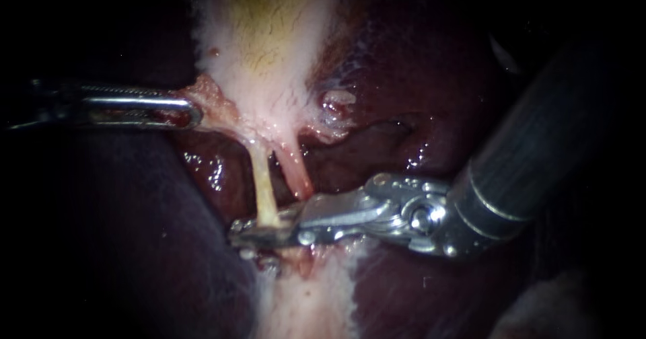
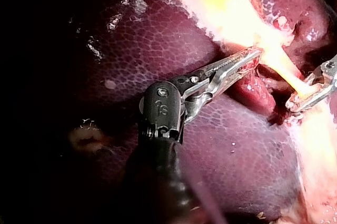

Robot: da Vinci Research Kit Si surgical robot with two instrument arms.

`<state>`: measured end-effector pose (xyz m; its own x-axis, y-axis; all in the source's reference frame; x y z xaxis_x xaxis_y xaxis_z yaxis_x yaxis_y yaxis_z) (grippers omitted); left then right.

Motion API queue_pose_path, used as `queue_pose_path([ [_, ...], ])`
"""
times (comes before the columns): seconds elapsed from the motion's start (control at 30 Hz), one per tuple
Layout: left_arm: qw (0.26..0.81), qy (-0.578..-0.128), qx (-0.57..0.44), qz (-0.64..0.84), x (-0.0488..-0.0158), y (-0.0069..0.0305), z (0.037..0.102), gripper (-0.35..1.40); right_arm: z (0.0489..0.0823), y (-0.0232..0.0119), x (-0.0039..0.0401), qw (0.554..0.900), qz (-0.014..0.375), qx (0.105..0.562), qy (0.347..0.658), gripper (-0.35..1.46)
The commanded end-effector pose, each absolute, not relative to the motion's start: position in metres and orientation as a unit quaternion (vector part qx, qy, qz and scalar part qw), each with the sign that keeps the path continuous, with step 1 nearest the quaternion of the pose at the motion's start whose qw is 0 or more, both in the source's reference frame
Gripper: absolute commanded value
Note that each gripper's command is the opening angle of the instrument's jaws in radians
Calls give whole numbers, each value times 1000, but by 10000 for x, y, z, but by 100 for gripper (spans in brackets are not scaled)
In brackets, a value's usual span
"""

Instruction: Going back second clip left tube

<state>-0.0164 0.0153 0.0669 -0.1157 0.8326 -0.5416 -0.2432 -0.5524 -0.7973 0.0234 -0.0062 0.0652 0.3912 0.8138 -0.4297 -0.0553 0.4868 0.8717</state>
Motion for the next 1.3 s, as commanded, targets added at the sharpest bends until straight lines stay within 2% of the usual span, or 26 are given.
queue_pose_path([
  [0.03,387,-272,-541,695,-164,153,669,-35,655,-63,236,726,298,407,467,36],
  [0.17,387,-272,-541,695,-164,153,670,-35,665,-66,239,721,294,404,480,44],
  [0.5,387,-272,-541,695,-164,153,670,-35,676,-60,238,727,276,391,493,46],
  [0.83,387,-272,-541,695,-164,152,669,-35,704,-44,225,743,262,339,514,50],
  [1.3,386,-273,-541,696,-161,152,669,-35,698,-38,196,761,217,294,535,50],
])
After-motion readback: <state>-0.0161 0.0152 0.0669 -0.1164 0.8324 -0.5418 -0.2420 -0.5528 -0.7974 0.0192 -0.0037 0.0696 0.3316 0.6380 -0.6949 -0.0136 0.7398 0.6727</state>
